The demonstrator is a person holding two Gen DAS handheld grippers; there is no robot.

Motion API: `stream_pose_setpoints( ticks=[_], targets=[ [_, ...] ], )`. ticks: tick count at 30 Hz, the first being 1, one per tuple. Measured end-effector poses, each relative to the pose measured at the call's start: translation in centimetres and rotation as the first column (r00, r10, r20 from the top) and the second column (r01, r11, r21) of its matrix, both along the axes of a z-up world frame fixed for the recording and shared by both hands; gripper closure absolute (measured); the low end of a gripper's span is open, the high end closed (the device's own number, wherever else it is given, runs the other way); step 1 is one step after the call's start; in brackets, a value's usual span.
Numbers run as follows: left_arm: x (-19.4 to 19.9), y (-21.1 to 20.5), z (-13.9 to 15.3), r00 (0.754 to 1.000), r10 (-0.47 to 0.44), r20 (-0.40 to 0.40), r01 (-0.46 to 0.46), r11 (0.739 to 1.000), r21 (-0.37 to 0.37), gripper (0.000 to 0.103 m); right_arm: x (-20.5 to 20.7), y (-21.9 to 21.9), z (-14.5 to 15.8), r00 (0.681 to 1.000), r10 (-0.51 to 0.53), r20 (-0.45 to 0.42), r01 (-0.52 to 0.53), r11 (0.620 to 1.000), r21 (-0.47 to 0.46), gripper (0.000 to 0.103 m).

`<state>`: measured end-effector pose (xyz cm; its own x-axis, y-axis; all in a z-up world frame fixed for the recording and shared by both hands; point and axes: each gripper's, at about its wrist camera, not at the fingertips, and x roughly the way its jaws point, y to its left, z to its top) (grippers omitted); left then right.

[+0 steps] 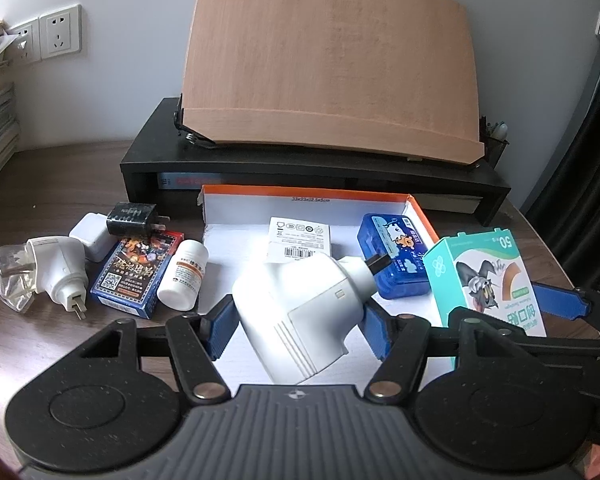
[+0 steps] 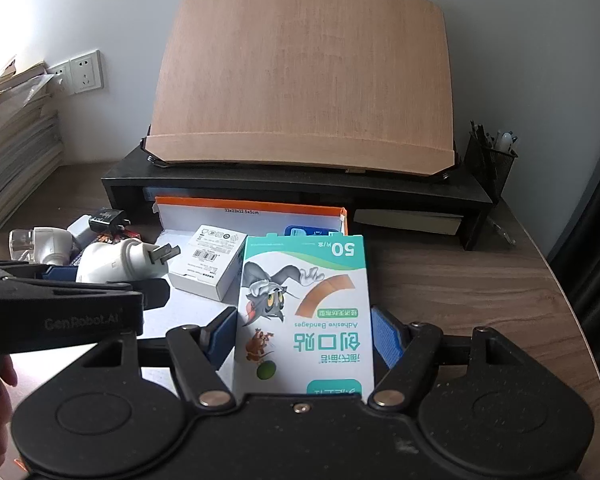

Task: Organize rigid objects
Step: 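Hold the teal box and plug adapter above the tray with both tools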

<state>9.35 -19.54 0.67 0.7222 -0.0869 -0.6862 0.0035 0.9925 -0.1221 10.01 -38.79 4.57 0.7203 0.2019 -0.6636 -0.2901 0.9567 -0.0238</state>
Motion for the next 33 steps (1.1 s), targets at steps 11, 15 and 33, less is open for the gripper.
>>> stream_pose_setpoints(
  ticks=[11,15,33],
  targets=[
    [-0.7,0.7,-0.2,1.000,0.018,-0.013,-0.018,1.000,0.002,0.037,-0.4,0.8,-0.4,1.000,0.016,-0.014,-0.016,1.000,-0.008,0.020],
    [-0.9,0.7,-0.5,1.000,0.023,-0.018,-0.023,1.000,-0.002,0.037,-0.5,0.8,-0.6,1.000,0.021,-0.018,-0.021,1.000,-0.015,0.020],
    [-1.1,0.2,-0.8,0.998,0.055,-0.023,-0.055,0.998,-0.004,0.037,-0.6,0.4,-1.0,0.999,0.041,-0.018,-0.041,0.999,-0.021,0.019]
  ],
)
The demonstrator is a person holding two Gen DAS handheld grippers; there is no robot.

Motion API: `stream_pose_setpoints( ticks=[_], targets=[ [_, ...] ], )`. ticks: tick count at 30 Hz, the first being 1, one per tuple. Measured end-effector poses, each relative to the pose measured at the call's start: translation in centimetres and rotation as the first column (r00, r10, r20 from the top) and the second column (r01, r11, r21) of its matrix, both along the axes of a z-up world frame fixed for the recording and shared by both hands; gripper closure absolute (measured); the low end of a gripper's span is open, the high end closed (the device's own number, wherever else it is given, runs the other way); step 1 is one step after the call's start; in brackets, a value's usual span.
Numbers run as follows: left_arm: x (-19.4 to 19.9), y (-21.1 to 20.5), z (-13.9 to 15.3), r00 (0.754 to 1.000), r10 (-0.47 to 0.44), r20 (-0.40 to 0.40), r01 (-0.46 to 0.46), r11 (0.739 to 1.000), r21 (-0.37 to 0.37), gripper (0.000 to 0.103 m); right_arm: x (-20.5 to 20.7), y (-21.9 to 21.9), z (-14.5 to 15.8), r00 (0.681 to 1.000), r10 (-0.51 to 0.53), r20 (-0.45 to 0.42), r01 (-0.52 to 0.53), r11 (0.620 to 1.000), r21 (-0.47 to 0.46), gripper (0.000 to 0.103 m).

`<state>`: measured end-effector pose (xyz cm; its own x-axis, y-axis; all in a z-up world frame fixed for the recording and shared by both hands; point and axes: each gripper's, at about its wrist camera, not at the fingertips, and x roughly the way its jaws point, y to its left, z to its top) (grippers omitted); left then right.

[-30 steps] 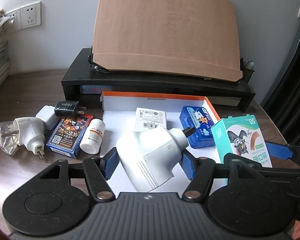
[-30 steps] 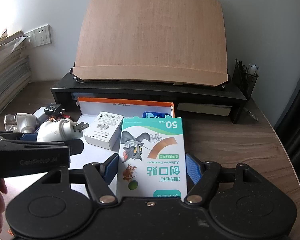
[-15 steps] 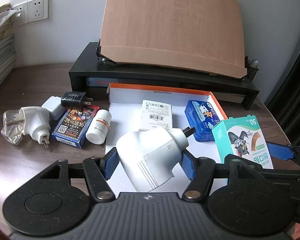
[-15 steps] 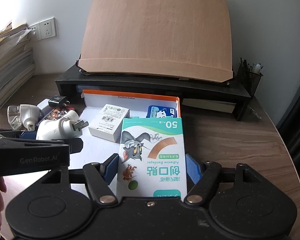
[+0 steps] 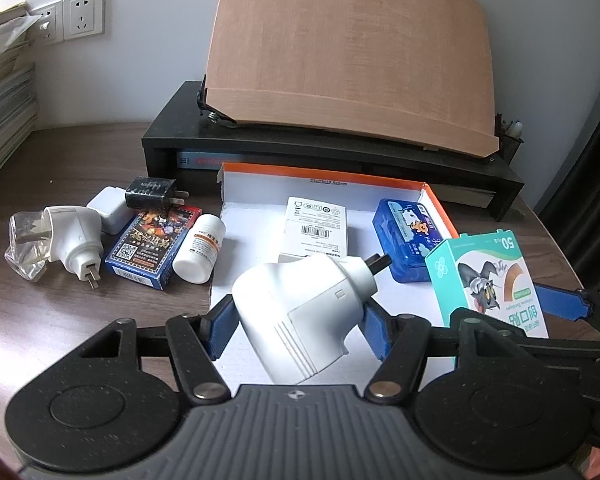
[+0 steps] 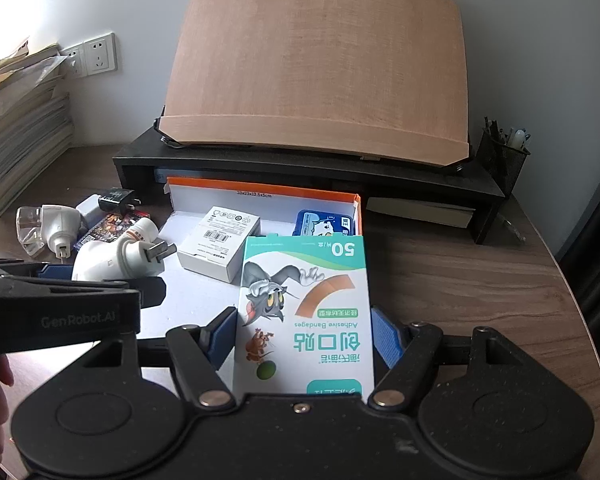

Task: Organize rigid objects
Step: 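Hold the teal box and plug adapter above the tray with both tools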

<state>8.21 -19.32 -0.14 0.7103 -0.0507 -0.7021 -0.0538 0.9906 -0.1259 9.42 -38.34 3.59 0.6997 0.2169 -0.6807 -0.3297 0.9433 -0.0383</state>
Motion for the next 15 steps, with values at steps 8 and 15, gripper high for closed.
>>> stream_pose_setpoints(
  ticks=[8,15],
  targets=[
    [0.32,0.21,-0.33,1.000,0.010,-0.007,-0.010,1.000,-0.005,0.037,0.41,0.29,-0.07,1.000,0.008,-0.003,-0.008,1.000,-0.006,0.019],
    [0.75,0.47,-0.44,1.000,0.011,-0.009,-0.011,1.000,-0.010,0.037,0.99,0.62,-0.28,1.000,0.007,-0.004,-0.007,1.000,-0.011,0.019]
  ],
)
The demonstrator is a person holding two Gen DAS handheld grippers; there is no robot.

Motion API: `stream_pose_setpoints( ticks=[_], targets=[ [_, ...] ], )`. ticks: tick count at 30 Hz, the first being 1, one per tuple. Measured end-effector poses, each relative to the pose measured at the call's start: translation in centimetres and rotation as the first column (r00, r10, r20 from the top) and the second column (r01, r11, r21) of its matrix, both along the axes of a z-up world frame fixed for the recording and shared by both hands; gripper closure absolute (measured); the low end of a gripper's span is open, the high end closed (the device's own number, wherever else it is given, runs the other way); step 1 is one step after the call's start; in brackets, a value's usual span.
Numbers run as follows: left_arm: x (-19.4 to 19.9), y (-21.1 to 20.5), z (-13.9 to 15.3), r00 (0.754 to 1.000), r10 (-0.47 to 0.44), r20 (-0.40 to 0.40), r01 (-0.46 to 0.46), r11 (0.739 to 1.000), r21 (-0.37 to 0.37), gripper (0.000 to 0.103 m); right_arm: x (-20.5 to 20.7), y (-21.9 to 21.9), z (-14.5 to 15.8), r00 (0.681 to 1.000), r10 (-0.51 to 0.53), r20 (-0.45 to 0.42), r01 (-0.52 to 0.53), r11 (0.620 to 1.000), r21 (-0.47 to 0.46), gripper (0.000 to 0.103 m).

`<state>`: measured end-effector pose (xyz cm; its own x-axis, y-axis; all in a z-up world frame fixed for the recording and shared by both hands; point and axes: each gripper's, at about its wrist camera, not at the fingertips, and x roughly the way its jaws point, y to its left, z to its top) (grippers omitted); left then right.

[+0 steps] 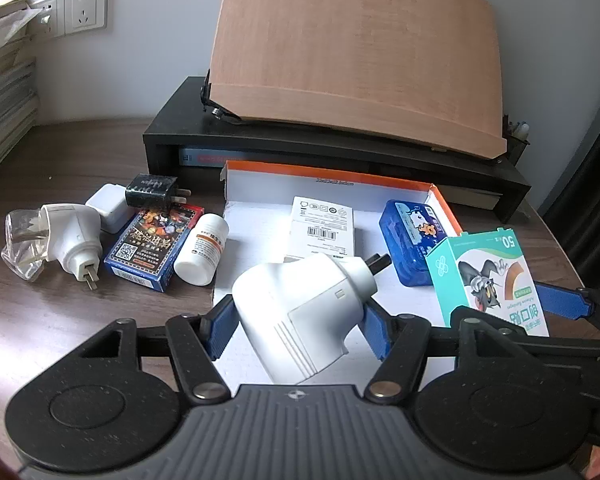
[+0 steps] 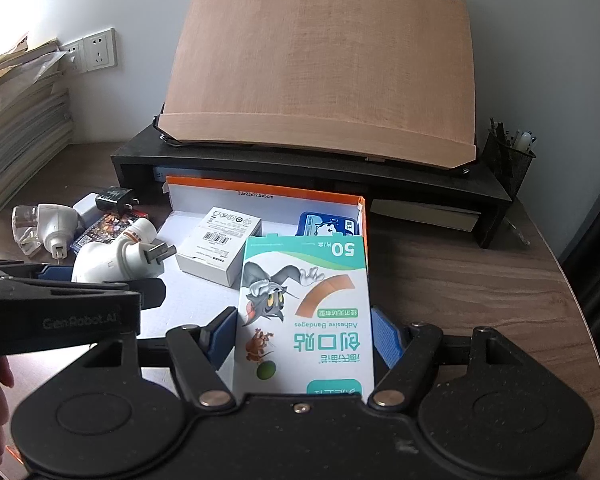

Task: Organize rigid objects
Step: 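Hold the teal box and plug adapter above the tray with both tools, then lower and release the teal box into the tray with the right tool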

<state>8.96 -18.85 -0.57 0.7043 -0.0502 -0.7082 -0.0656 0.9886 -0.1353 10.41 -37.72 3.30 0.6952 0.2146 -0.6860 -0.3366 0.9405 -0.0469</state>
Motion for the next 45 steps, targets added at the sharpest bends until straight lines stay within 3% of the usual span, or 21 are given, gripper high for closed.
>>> stream_pose_setpoints(
  ticks=[35,36,37,38,45],
  targets=[
    [1.9,0.9,-1.3,0.999,-0.004,-0.044,0.003,1.000,-0.013,0.037,2.2,1.1,-1.3,0.999,-0.015,-0.045,0.015,1.000,-0.009,0.020],
    [1.9,0.9,-1.3,0.999,-0.002,-0.044,0.001,1.000,-0.014,0.037,2.3,1.0,-1.3,0.999,-0.016,-0.046,0.016,1.000,-0.007,0.032],
    [1.9,1.0,-1.3,0.999,0.000,-0.044,0.000,1.000,-0.014,0.037,2.3,1.0,-1.3,0.999,-0.019,-0.038,0.019,1.000,-0.011,0.050],
    [1.9,1.0,-1.2,0.999,0.001,-0.043,-0.002,1.000,-0.015,0.037,2.3,1.1,-1.2,0.999,-0.020,-0.038,0.020,1.000,-0.012,0.054],
    [1.9,1.0,-1.3,0.999,-0.004,-0.043,0.003,1.000,-0.018,0.037,2.6,0.7,-1.0,0.999,-0.040,-0.031,0.041,0.999,0.014,0.053]
  ],
)
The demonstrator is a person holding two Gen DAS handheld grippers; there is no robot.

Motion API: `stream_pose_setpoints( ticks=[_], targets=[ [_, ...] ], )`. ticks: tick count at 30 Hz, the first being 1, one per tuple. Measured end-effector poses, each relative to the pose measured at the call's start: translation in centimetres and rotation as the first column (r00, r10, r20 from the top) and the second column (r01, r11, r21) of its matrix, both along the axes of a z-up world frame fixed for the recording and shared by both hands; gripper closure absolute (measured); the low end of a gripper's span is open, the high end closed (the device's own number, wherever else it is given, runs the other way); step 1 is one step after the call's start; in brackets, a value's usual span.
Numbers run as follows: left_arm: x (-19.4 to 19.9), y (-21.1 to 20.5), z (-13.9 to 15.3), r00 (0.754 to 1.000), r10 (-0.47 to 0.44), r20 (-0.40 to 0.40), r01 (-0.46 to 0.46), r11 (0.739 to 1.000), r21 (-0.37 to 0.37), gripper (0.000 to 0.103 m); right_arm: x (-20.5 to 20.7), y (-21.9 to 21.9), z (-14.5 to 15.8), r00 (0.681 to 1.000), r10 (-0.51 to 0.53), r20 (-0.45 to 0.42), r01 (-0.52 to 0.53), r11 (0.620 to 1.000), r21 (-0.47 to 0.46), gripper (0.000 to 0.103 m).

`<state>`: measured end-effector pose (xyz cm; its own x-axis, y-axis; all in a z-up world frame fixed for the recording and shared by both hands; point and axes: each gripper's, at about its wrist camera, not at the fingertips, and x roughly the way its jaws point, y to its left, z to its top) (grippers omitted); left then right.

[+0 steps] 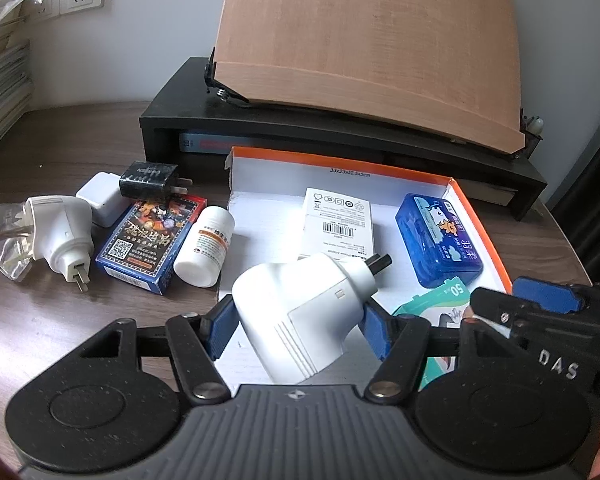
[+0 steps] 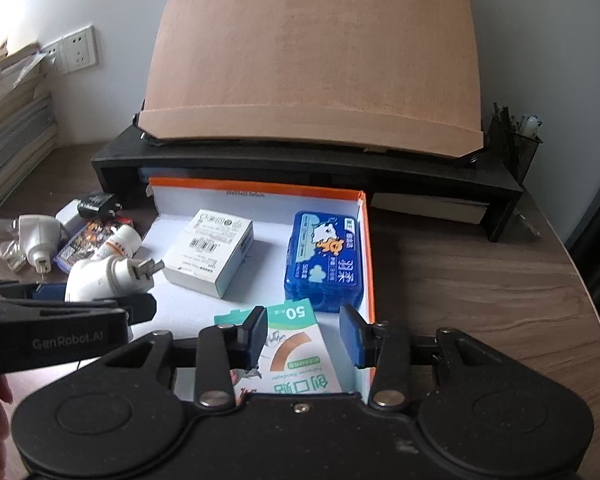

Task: Organize rigid objects
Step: 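Lower and release the teal box into the tray with the right tool, then lower and release the white plug adapter into the tray with the left tool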

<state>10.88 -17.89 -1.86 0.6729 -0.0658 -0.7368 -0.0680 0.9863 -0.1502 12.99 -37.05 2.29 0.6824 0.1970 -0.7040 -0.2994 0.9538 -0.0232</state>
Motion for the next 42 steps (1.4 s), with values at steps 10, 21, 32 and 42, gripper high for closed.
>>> stream_pose_setpoints(
  ticks=[10,21,32,42],
  targets=[
    [0.8,-0.7,-0.2,0.999,-0.032,-0.004,0.032,0.999,0.008,0.037,-0.3,-0.4,0.8,0.999,-0.029,0.035,0.029,0.999,0.016,0.037],
    [1.3,-1.4,-0.5,0.996,-0.088,-0.021,0.088,0.996,0.002,0.026,-0.5,-0.6,1.1,0.996,-0.068,0.050,0.067,0.998,0.011,0.025],
    [0.7,0.1,1.1,0.997,-0.075,-0.014,0.075,0.997,0.018,0.014,-1.3,0.0,1.9,0.993,-0.111,0.051,0.109,0.994,0.031,0.024],
    [-0.6,3.9,1.9,0.999,-0.035,-0.028,0.036,0.999,0.028,0.010,-2.2,3.3,2.2,0.995,-0.091,0.028,0.090,0.995,0.043,0.021]
  ],
)
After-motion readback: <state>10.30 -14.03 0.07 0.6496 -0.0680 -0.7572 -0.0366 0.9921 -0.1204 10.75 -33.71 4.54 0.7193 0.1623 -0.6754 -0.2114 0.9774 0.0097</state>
